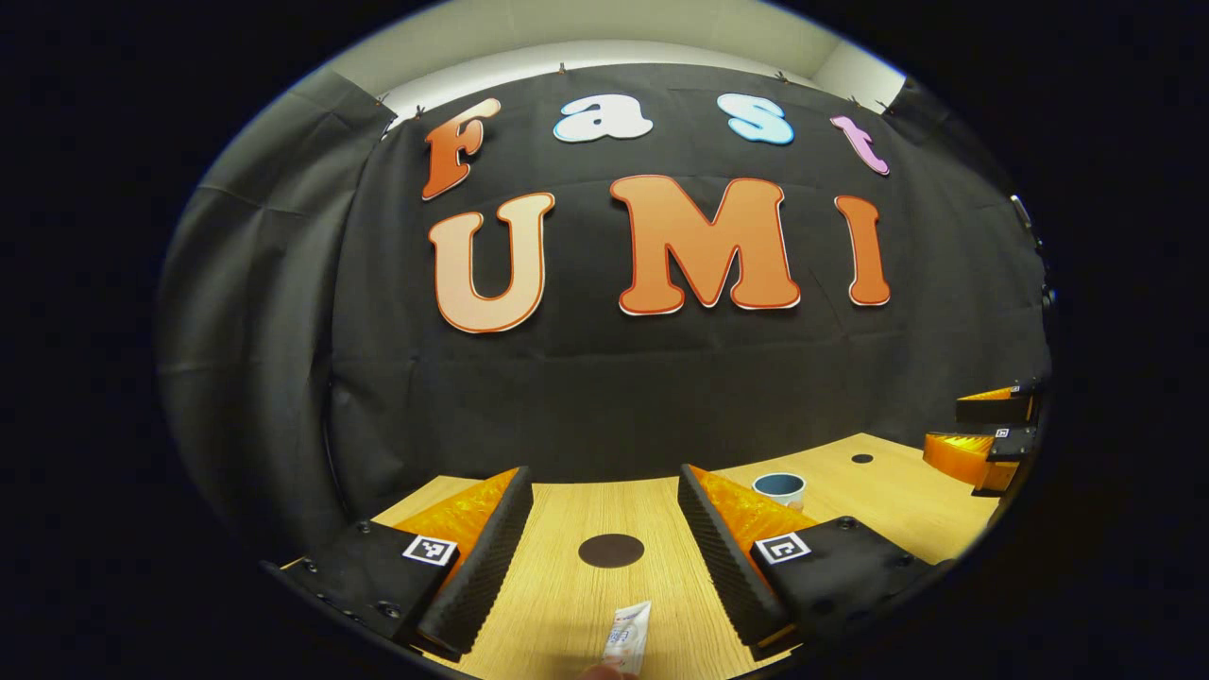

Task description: Put the toothbrush and toothpaste on the desktop into the cup, then pick up the cup and place it on the coaster on the desktop.

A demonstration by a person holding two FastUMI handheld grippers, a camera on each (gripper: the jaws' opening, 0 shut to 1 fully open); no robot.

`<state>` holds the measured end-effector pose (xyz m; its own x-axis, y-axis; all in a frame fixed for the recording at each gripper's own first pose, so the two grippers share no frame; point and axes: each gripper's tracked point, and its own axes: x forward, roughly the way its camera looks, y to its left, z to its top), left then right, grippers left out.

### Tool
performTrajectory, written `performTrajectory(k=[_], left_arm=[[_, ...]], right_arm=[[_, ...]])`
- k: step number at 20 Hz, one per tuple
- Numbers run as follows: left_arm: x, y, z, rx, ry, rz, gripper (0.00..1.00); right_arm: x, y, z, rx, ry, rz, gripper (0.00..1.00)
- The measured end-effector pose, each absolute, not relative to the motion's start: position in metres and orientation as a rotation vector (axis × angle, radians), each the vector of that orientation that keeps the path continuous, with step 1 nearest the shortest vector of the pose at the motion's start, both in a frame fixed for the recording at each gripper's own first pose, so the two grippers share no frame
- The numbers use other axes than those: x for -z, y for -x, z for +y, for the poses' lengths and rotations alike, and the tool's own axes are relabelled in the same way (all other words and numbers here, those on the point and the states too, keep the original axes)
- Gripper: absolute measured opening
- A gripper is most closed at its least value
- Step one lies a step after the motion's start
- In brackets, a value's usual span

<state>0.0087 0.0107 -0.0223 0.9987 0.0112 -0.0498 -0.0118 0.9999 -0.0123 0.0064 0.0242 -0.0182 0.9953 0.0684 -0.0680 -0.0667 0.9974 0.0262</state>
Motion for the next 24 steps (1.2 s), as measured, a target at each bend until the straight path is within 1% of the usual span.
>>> performTrajectory(k=[6, 9, 17, 19, 20, 21, 24], left_arm=[[0.019, -0.010, 0.011, -0.009, -0.001, 0.042, 0.99], [0.021, -0.011, 0.011, -0.003, -0.002, 0.050, 0.99], [0.049, -0.015, 0.006, 0.036, -0.034, 0.167, 0.99], [0.054, -0.016, 0.006, 0.048, -0.043, 0.197, 0.99], [0.057, -0.017, 0.005, 0.055, -0.047, 0.214, 0.99], [0.059, -0.019, 0.005, 0.061, -0.051, 0.229, 0.99], [0.067, -0.028, 0.009, 0.065, -0.055, 0.279, 0.99]], right_arm=[[0.017, -0.008, 0.022, -0.073, -0.032, 0.072, 0.98], [0.021, -0.011, 0.020, -0.074, -0.028, 0.098, 0.98], [0.032, -0.014, 0.017, -0.109, -0.048, 0.221, 0.97], [0.033, -0.014, 0.022, -0.131, -0.058, 0.254, 0.98], [0.034, -0.013, 0.024, -0.143, -0.060, 0.269, 0.99], [0.033, -0.014, 0.025, -0.149, -0.062, 0.281, 0.97], [0.036, -0.014, 0.029, -0.166, -0.061, 0.324, 0.97]])
